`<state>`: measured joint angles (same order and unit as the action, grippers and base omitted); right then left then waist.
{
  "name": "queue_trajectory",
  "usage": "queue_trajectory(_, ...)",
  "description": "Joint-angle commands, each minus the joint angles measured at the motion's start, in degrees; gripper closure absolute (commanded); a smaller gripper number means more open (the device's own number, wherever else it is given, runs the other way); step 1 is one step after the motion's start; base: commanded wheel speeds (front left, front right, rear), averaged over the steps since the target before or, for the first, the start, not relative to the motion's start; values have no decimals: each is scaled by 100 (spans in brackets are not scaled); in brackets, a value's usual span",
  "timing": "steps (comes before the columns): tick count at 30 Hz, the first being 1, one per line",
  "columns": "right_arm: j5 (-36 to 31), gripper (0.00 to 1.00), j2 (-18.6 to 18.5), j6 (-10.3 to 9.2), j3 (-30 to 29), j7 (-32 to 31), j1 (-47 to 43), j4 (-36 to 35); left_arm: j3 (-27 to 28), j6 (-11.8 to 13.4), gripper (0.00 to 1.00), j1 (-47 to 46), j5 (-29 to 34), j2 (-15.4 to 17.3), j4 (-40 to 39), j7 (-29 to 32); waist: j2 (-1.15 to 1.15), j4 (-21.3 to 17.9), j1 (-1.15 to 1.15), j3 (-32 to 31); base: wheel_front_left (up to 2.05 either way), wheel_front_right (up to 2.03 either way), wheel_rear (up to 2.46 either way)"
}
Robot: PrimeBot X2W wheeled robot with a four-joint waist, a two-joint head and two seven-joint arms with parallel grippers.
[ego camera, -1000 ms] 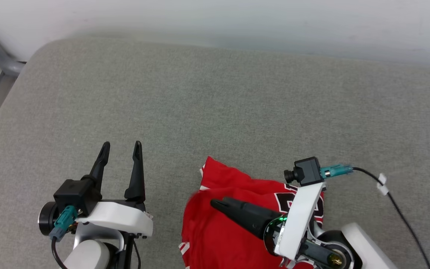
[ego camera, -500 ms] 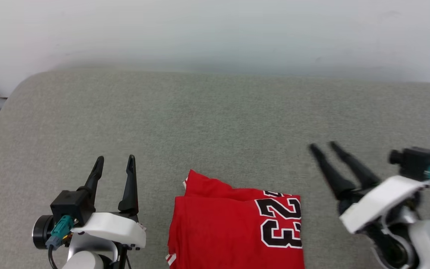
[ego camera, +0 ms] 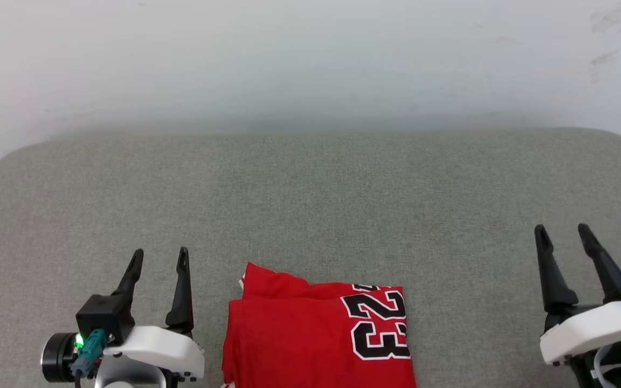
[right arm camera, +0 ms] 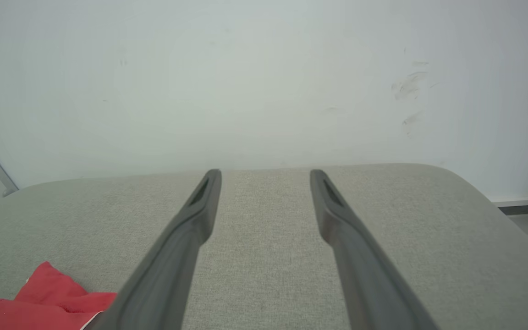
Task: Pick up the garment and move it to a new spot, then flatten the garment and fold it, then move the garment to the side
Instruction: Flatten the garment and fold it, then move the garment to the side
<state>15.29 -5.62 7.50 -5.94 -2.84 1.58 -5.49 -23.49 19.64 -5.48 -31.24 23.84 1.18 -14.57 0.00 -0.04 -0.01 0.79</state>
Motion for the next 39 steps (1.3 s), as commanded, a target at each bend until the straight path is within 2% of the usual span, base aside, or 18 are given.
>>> queue_trajectory(1,-124,0,50,-3,9,15,-133,-52,-6,-18,0,113,36,19,50,-27,0,-52,1,-76,0,0,0)
queue_trajectory(6,-465,0,139,-3,122,-27,-409,-84,-19,-43,0,244,86,-26,181,-41,0,-66,1,-159,0,0,0)
queue_trajectory(23,-607,0,244,-3,150,-168,-514,-323,109,-277,0,165,184,-257,530,-70,0,17,1,-167,0,0,0)
queue_trajectory(28,-119,0,225,-3,-39,-419,-563,-372,237,-347,0,119,281,-347,476,-71,0,128,1,-126,0,0,0)
queue_trajectory(34,938,0,-173,-3,-249,-1363,-641,-145,444,-386,0,-10,430,-428,229,-64,0,376,1,110,0,0,0)
queue_trajectory(39,1733,0,-446,-3,-62,-2245,-749,146,572,-457,0,-135,591,-597,41,-60,0,650,1,387,0,0,0)
